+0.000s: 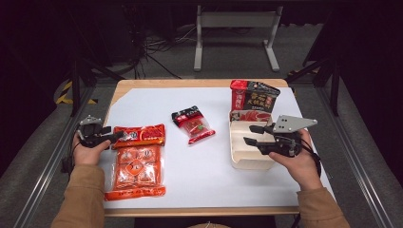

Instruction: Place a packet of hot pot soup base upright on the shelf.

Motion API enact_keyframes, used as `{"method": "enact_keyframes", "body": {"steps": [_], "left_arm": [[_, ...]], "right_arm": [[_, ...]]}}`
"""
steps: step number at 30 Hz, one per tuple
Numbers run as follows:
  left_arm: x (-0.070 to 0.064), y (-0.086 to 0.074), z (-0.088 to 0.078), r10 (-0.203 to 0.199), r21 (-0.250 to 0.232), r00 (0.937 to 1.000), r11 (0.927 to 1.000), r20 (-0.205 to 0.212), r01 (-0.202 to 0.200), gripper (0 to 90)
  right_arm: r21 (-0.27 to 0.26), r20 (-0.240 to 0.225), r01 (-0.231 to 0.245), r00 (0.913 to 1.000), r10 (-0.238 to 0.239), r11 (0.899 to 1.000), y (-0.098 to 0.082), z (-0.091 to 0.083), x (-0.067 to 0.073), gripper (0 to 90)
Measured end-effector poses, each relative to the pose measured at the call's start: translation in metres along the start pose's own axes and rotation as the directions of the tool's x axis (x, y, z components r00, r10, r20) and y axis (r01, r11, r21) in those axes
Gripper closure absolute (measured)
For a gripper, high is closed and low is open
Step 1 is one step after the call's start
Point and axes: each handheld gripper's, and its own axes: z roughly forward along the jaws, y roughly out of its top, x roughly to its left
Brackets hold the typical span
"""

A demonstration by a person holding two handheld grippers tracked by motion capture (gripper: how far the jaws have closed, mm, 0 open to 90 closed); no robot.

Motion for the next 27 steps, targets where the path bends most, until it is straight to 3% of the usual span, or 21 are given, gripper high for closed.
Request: {"method": "enact_keyframes", "body": {"steps": [4,21,25,27], "left_arm": [[0.002,-0.002,0.004,-0.003,0.025,0.9999,0.9997,0.016,0.003,35.9],[0.001,-0.006,0.014,-0.016,0.041,0.9928,0.9991,0.118,0.011,36.8],[0.000,-0.006,0.014,-0.005,0.036,0.9904,0.9993,0.138,0.000,41.6],[-0.001,-0.006,0.012,-0.006,0.024,0.9881,0.9997,0.154,0.002,49.1]], "right_arm": [[0.001,0.004,0.006,1.0000,-0.006,1.000,0.000,0.000,0.000,51.4],[0.001,0.011,0.031,0.9995,-0.031,1.000,0.001,0.001,0.002,50.3],[0.004,0.007,0.036,0.9993,-0.036,0.999,0.001,0.002,0.002,50.3],[0.003,0.003,0.038,0.9993,-0.038,0.999,0.001,0.003,0.003,50.3]]}}
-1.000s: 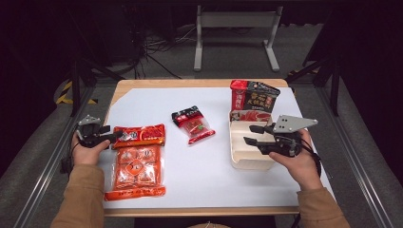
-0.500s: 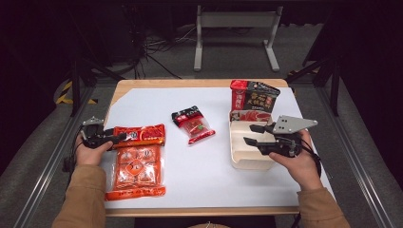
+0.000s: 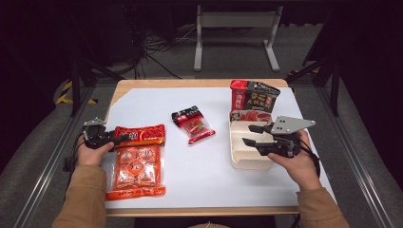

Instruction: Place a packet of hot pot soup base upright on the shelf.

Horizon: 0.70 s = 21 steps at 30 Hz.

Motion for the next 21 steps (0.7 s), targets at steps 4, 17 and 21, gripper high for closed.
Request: {"method": "enact_keyframes", "body": {"steps": [4,17,21], "left_arm": [[0.000,0.000,-0.003,-0.006,-0.007,1.0000,1.0000,-0.006,0.006,59.6],[0.004,-0.003,-0.002,-0.010,0.008,0.9999,0.9999,-0.007,0.010,72.0],[0.002,-0.003,0.000,-0.008,0.029,0.9995,0.9995,-0.032,0.009,73.7]], "right_arm": [[0.010,-0.015,0.007,0.9999,-0.007,1.000,-0.001,0.005,0.002,50.2],[0.011,-0.040,0.020,0.9990,-0.019,1.000,-0.002,0.010,0.004,49.9],[0.013,-0.044,0.021,0.9988,-0.021,1.000,-0.001,0.011,0.005,49.9]]}}
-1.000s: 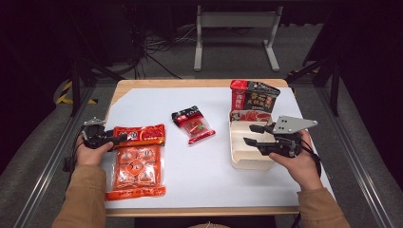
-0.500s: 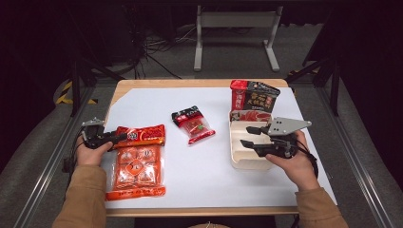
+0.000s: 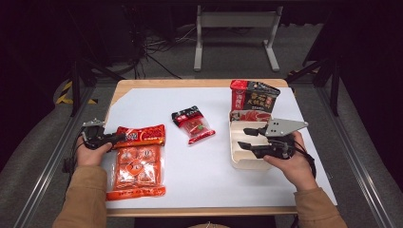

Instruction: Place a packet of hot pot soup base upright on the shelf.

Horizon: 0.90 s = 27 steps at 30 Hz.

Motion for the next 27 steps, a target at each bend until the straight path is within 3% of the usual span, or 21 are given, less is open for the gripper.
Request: {"method": "enact_keyframes", "body": {"steps": [3,8,16,20,27], "left_arm": [[-0.001,0.000,0.001,0.009,0.009,0.9998,0.9999,-0.017,-0.009,79.0],[0.001,0.001,-0.003,0.013,-0.016,0.9999,0.9998,-0.010,-0.013,87.4],[-0.004,0.005,-0.015,0.012,-0.074,0.9999,0.9972,0.008,-0.012,90.0],[-0.008,0.008,-0.023,0.024,-0.106,0.9996,0.9941,0.012,-0.023,90.0],[-0.023,0.020,-0.049,0.068,-0.193,0.9974,0.9792,0.026,-0.062,90.0]], "right_arm": [[-0.003,-0.002,0.001,1.0000,-0.001,1.000,0.000,0.000,0.000,49.9],[0.005,-0.011,-0.006,0.9999,0.006,1.000,0.000,0.000,0.001,53.3],[0.013,-0.025,-0.031,0.9992,0.032,0.999,0.001,0.001,0.000,54.3],[0.006,-0.028,-0.036,0.9989,0.037,0.999,0.002,0.001,0.000,53.8],[-0.006,-0.035,-0.048,0.9982,0.048,0.999,0.004,0.000,0.001,54.1]]}}
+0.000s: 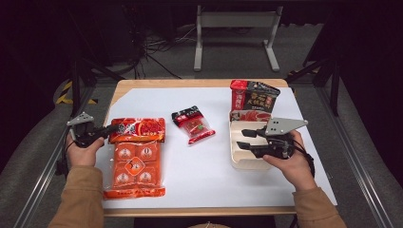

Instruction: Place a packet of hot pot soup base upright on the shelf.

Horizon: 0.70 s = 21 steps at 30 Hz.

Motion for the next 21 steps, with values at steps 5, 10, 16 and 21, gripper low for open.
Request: {"method": "enact_keyframes", "body": {"steps": [5,10,16,21], "left_arm": [[-0.010,0.010,-0.012,0.018,-0.047,0.9996,0.9987,0.021,-0.017,90.0],[-0.024,0.021,-0.026,0.048,-0.098,0.9978,0.9943,0.046,-0.043,90.0],[-0.046,0.035,-0.040,0.111,-0.146,0.9916,0.9842,0.066,-0.101,90.0],[-0.063,0.043,-0.052,0.146,-0.177,0.9852,0.9758,0.089,-0.129,90.0]], "right_arm": [[-0.005,-0.002,-0.002,1.0000,0.002,1.000,0.001,-0.001,0.001,54.6],[-0.010,-0.002,-0.006,1.0000,0.006,1.000,0.002,-0.003,0.001,55.4],[-0.017,0.001,-0.008,1.0000,0.008,1.000,0.003,-0.004,0.001,56.1],[-0.029,0.002,-0.006,1.0000,0.006,1.000,0.005,-0.006,0.001,56.6]]}}
